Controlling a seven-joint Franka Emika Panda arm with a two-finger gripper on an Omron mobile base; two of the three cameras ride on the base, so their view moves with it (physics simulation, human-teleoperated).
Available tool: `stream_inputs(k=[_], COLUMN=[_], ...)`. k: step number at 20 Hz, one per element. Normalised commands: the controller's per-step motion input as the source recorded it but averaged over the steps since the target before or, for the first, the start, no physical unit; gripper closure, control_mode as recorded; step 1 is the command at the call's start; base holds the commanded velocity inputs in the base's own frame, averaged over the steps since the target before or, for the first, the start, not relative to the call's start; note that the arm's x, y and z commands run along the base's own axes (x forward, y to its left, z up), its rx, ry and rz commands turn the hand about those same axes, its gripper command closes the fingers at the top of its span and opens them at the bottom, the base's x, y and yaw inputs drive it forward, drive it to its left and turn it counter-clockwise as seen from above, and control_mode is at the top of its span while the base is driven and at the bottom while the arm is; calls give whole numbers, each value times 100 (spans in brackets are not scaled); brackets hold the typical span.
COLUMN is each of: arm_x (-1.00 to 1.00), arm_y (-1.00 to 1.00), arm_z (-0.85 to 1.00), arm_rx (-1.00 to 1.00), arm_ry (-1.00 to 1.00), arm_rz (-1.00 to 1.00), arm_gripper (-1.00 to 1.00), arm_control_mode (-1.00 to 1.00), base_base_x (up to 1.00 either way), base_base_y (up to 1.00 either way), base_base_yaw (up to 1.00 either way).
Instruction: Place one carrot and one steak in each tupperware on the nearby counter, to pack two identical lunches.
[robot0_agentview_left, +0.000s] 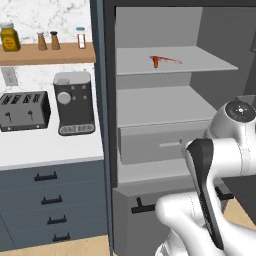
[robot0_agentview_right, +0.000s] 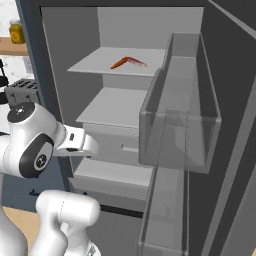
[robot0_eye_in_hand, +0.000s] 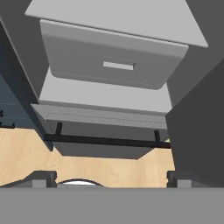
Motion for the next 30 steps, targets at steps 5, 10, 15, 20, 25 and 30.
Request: stream_inputs(k=[5, 10, 15, 20, 25, 30], arm_x=[0, 0, 0, 0, -48, -46], arm_y=[0, 0, 0, 0, 0, 0], arm_z=[0, 0, 0, 0, 45, 98], arm_rx=[0, 0, 0, 0, -1, 0], arm_ry=[0, 0, 0, 0, -12, -14], arm_rz=[0, 0, 0, 0, 6, 4], arm_gripper=[-100, -100, -100, -100, -100, -100], arm_control_mode=[100, 100, 100, 100, -100, -100], base_base_x=[35, 17, 19, 8, -6, 0], base_base_y=[-22, -1, -11, -8, 0, 0], base_base_yaw=[0, 0, 0, 0, 0, 0])
